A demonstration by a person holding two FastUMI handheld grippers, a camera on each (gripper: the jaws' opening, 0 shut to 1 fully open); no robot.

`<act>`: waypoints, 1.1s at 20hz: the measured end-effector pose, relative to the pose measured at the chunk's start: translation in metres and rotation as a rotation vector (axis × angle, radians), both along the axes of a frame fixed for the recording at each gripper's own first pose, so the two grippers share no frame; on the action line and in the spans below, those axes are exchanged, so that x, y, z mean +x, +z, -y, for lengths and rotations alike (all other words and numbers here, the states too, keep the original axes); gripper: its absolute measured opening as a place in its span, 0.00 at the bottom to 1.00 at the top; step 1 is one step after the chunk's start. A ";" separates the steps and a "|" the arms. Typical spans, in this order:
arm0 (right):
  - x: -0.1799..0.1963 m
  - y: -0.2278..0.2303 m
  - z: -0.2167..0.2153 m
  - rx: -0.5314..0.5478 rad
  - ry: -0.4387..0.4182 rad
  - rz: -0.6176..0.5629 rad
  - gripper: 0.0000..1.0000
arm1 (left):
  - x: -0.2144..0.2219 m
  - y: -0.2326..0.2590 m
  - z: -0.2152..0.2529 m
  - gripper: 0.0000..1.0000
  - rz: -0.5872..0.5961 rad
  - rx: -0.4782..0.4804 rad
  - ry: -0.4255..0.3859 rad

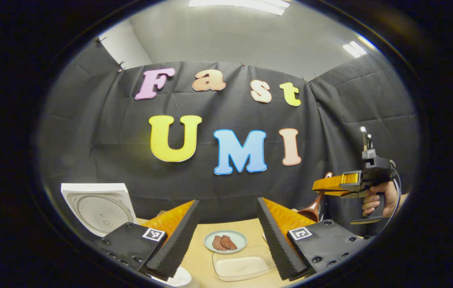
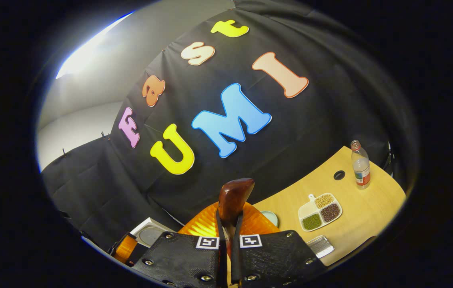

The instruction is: Close the left gripper, press the button to open the rice cooker; take a wooden spoon from the chopstick holder with the right hand, scoop a spoonful of rice and pour it into the rice cooker, then put the wooden spoon back into the chopstick holder.

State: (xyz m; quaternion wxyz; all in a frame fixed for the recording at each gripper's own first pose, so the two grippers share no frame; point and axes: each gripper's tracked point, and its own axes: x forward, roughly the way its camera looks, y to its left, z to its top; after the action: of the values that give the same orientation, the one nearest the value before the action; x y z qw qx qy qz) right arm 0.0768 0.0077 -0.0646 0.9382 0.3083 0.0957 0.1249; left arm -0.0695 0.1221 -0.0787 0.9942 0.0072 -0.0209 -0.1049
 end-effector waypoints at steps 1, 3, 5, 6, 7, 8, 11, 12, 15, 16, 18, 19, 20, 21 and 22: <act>0.000 -0.004 0.003 -0.024 -0.005 -0.004 0.04 | 0.000 -0.002 0.000 0.96 -0.001 -0.001 0.004; 0.001 -0.010 0.010 -0.072 -0.014 -0.010 0.04 | -0.001 -0.004 0.000 0.96 -0.007 -0.011 0.013; -0.002 -0.021 0.019 -0.109 -0.044 -0.023 0.05 | -0.002 -0.006 0.001 0.96 -0.013 -0.021 0.026; -0.001 -0.028 0.024 -0.133 -0.055 -0.028 0.04 | -0.003 -0.007 0.000 0.96 -0.017 -0.022 0.033; -0.002 -0.035 0.027 -0.156 -0.065 -0.037 0.05 | -0.005 -0.007 0.001 0.96 -0.018 -0.021 0.040; -0.001 -0.042 0.031 -0.181 -0.073 -0.046 0.05 | -0.007 -0.008 0.002 0.96 -0.020 -0.018 0.043; 0.002 -0.065 0.043 -0.258 -0.109 -0.064 0.05 | -0.011 -0.011 0.002 0.96 -0.029 -0.006 0.061; 0.004 -0.075 0.048 -0.284 -0.127 -0.082 0.05 | -0.013 -0.013 0.001 0.96 -0.033 -0.004 0.068; 0.009 -0.101 0.056 -0.362 -0.151 -0.117 0.04 | -0.018 -0.015 -0.001 0.96 -0.044 -0.004 0.091; 0.011 -0.108 0.056 -0.375 -0.147 -0.120 0.04 | -0.019 -0.016 -0.002 0.96 -0.048 -0.007 0.097; 0.010 -0.127 0.057 -0.381 -0.140 -0.142 0.04 | -0.020 -0.018 -0.004 0.96 -0.056 -0.009 0.109; 0.013 -0.134 0.058 -0.376 -0.146 -0.158 0.04 | -0.021 -0.019 -0.005 0.96 -0.059 -0.007 0.115; 0.015 -0.142 0.060 -0.372 -0.154 -0.172 0.04 | -0.023 -0.019 -0.006 0.96 -0.063 -0.003 0.120; 0.017 -0.147 0.062 -0.370 -0.159 -0.179 0.04 | -0.026 -0.019 -0.008 0.96 -0.066 0.003 0.126; 0.020 -0.152 0.064 -0.369 -0.164 -0.188 0.04 | -0.028 -0.019 -0.010 0.96 -0.068 0.010 0.131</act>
State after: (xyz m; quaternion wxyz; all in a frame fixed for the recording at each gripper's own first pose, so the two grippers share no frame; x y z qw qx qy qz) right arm 0.0965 -0.0561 -0.2171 0.9727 0.1483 0.1783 -0.0008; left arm -0.0978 0.1324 -0.0975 0.9991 0.0101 0.0137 -0.0401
